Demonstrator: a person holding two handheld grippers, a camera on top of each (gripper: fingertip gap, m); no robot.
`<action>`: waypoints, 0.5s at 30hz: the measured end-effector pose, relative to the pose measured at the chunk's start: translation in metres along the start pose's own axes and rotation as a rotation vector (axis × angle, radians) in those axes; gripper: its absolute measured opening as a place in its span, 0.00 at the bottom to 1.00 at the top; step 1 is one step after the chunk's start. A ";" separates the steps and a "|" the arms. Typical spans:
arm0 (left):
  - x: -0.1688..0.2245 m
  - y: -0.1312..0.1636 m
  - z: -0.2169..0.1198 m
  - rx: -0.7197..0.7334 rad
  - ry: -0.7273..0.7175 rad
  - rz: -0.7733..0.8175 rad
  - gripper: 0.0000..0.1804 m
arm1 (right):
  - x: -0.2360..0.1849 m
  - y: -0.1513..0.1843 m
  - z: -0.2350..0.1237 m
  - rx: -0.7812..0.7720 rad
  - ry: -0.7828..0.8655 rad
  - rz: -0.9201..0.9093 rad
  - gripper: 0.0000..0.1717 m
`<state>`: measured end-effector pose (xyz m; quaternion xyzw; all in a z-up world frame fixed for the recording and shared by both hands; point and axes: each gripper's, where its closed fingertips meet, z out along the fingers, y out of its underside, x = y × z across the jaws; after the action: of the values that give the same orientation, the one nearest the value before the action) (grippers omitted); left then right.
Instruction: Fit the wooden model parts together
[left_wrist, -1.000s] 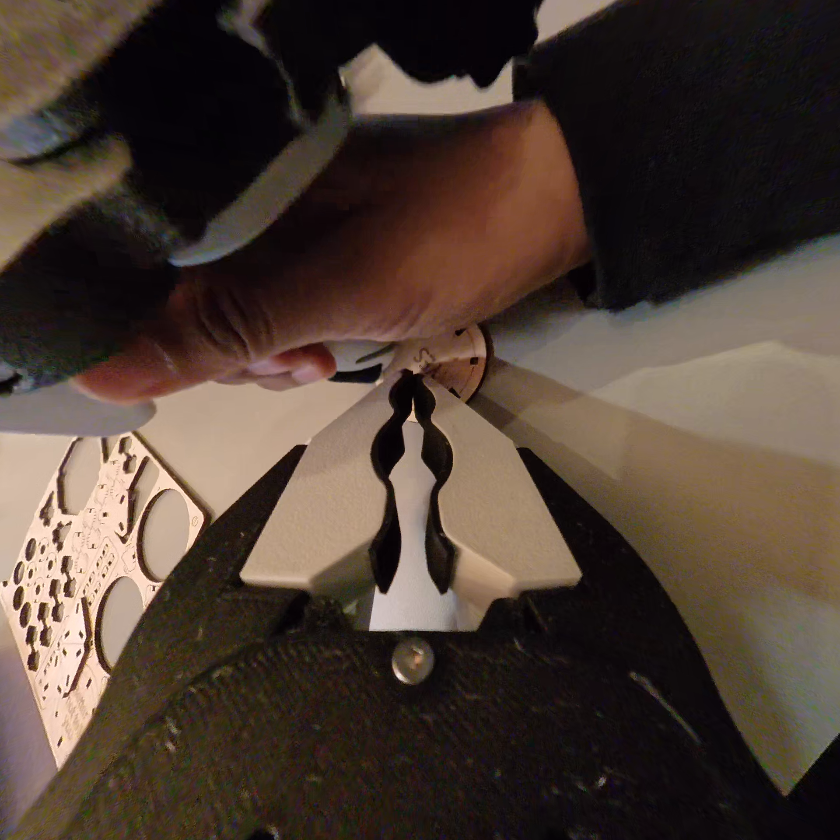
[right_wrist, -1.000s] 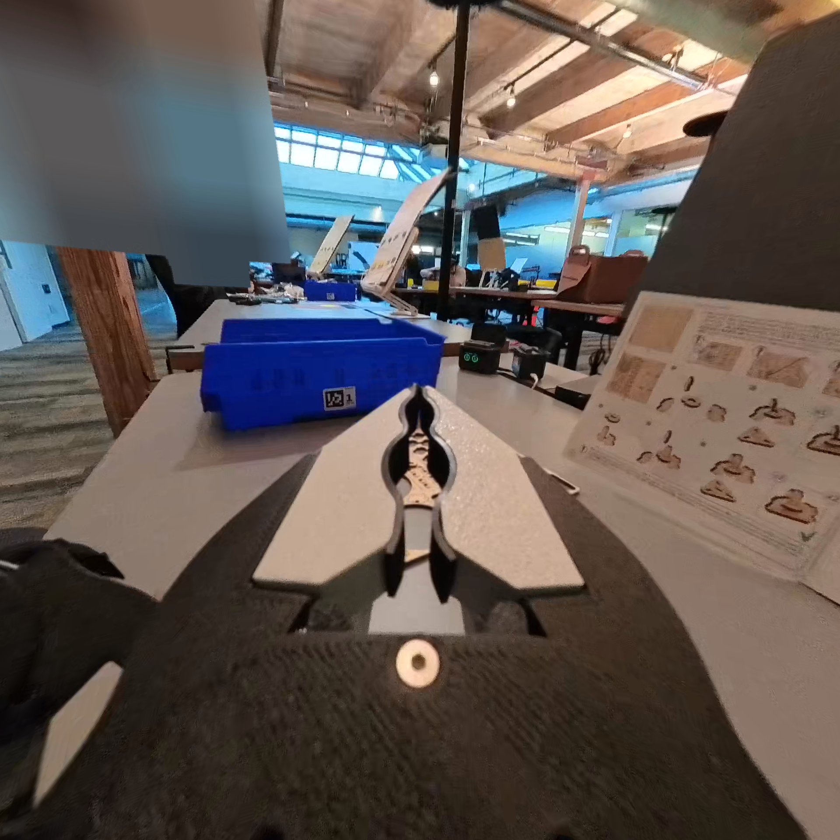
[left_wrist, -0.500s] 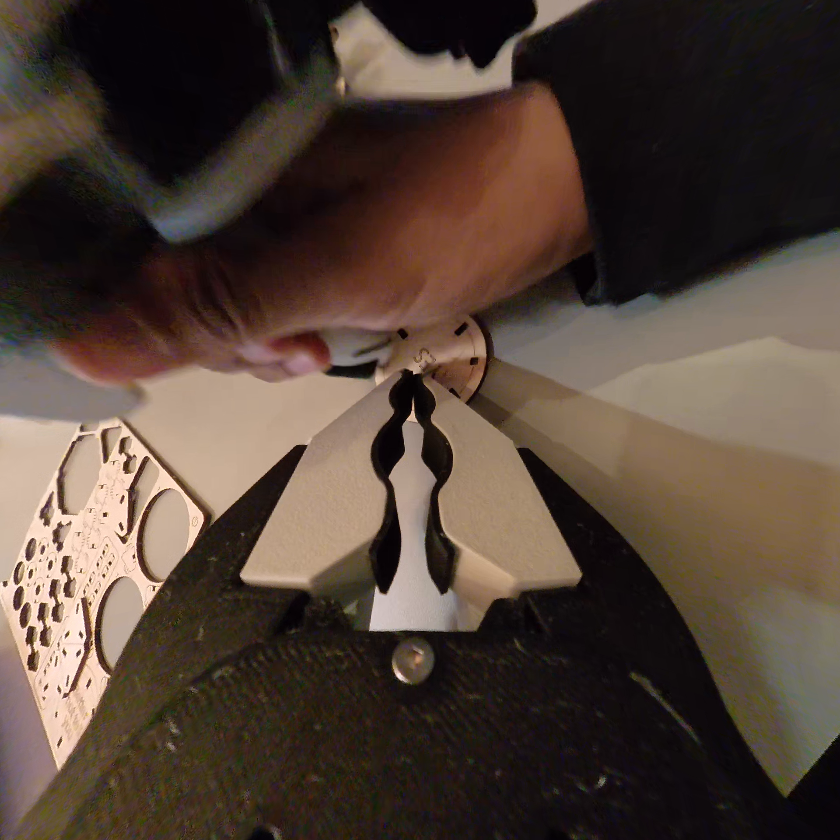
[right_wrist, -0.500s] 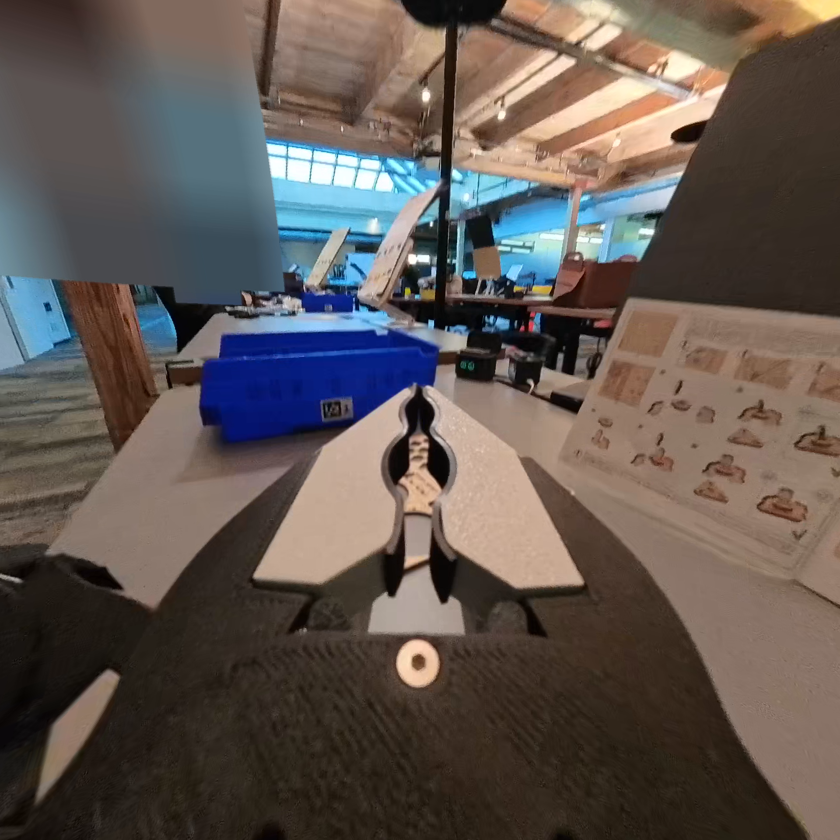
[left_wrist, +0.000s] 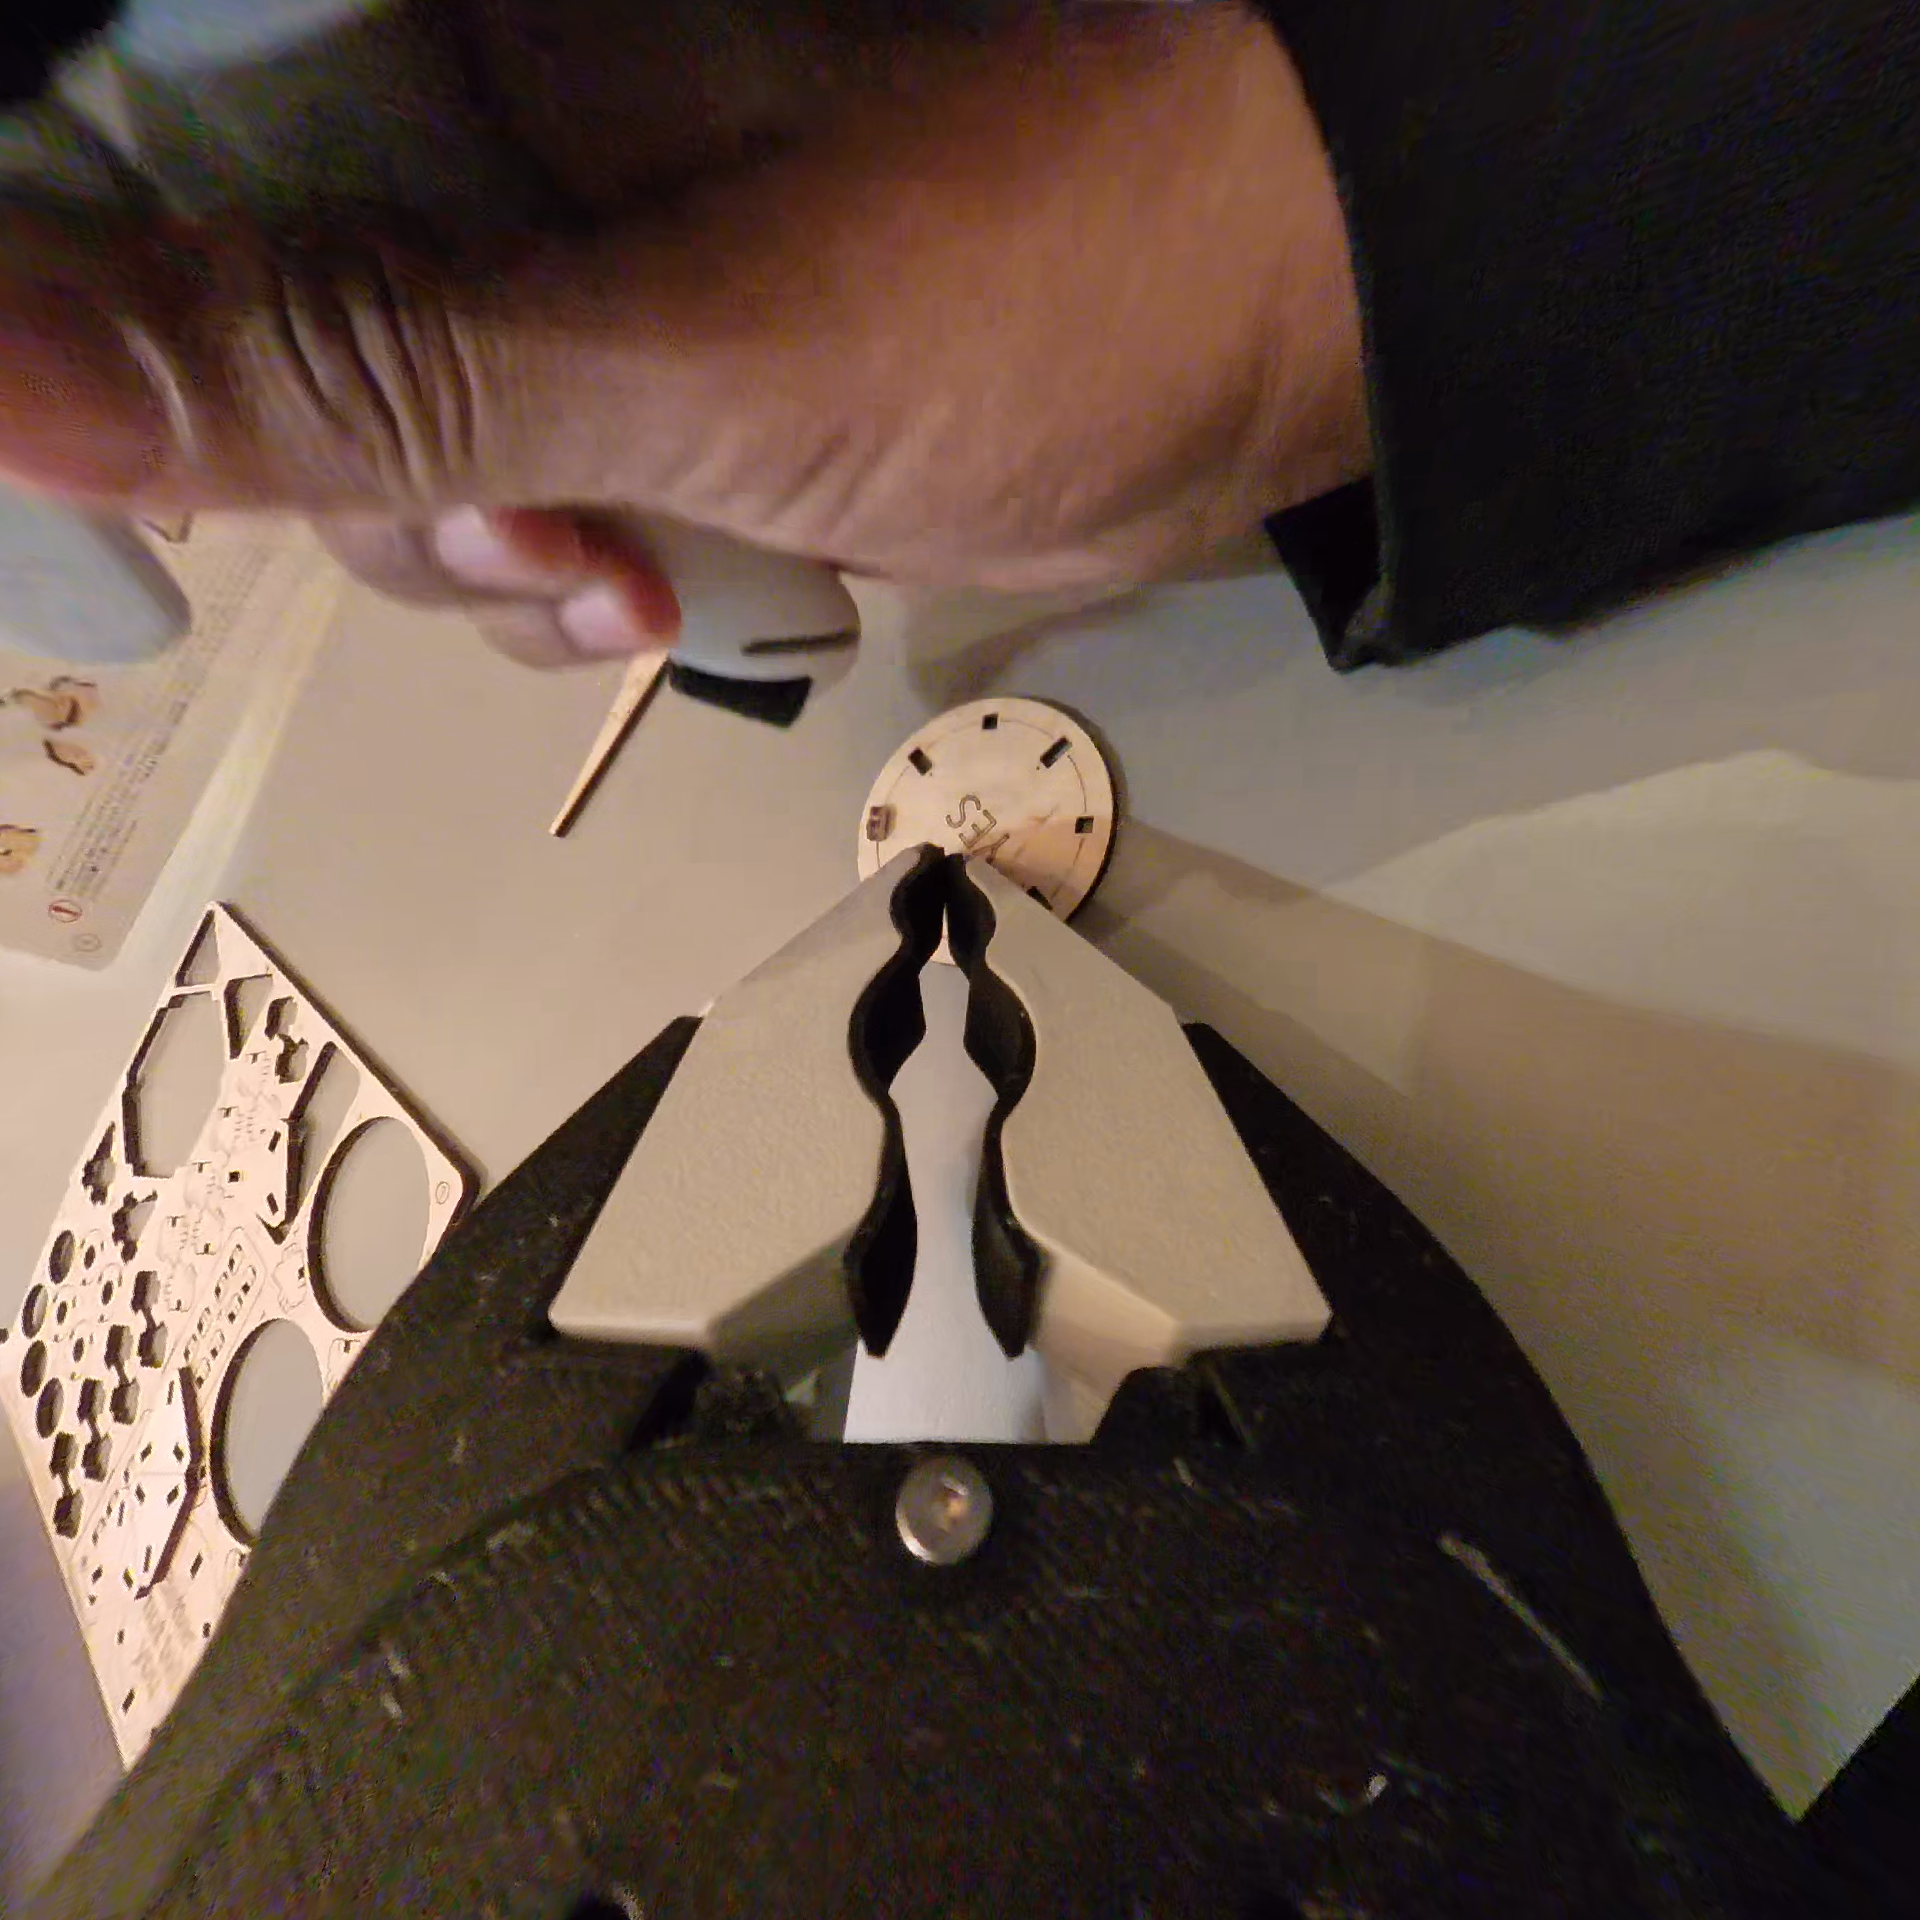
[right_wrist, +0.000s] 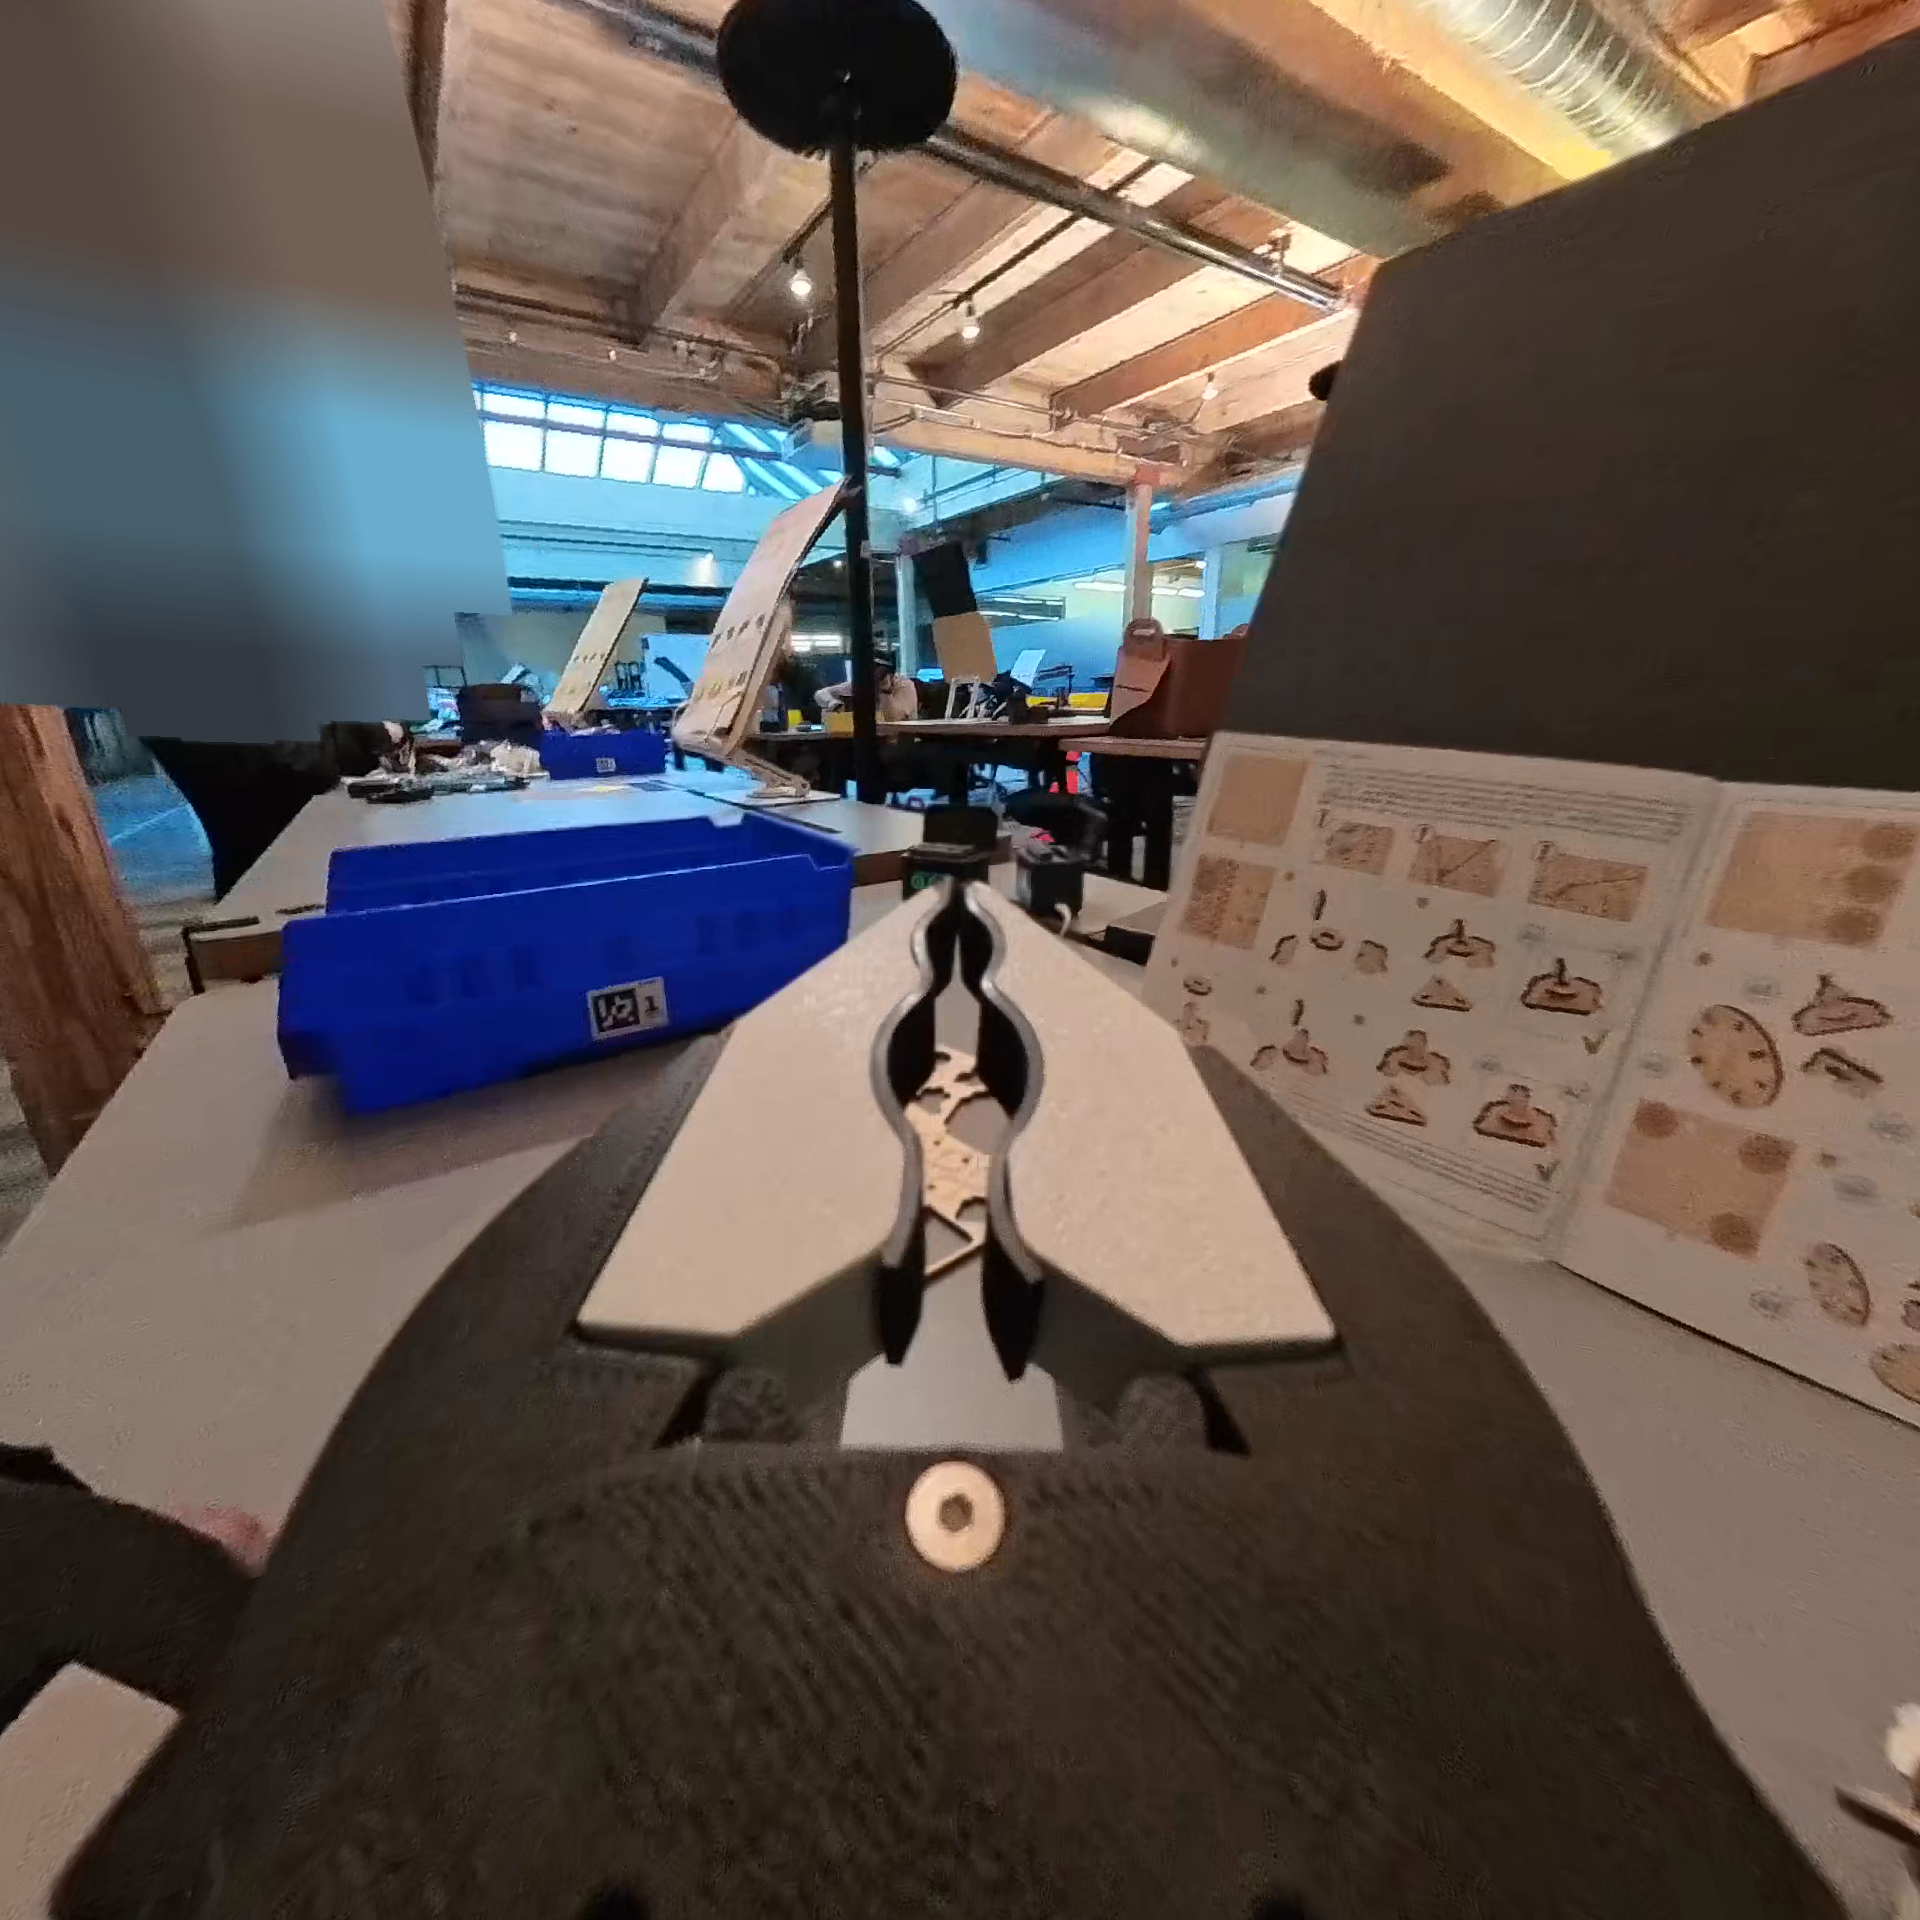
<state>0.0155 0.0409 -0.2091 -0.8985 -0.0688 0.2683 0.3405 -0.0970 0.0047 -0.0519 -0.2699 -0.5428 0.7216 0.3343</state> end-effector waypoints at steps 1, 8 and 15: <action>0.000 0.000 0.000 0.000 -0.002 0.002 0.00 | 0.009 -0.001 -0.003 -0.003 0.028 0.006 0.00; 0.000 0.000 0.000 0.002 0.022 -0.022 0.00 | 0.034 0.021 -0.021 -0.171 -0.002 -0.089 0.22; 0.000 -0.001 0.000 0.006 0.078 -0.078 0.00 | 0.038 0.031 -0.050 -0.321 -0.086 -0.164 0.35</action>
<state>0.0159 0.0414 -0.2085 -0.9038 -0.0895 0.2199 0.3560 -0.0894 0.0581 -0.0962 -0.2435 -0.6851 0.6069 0.3210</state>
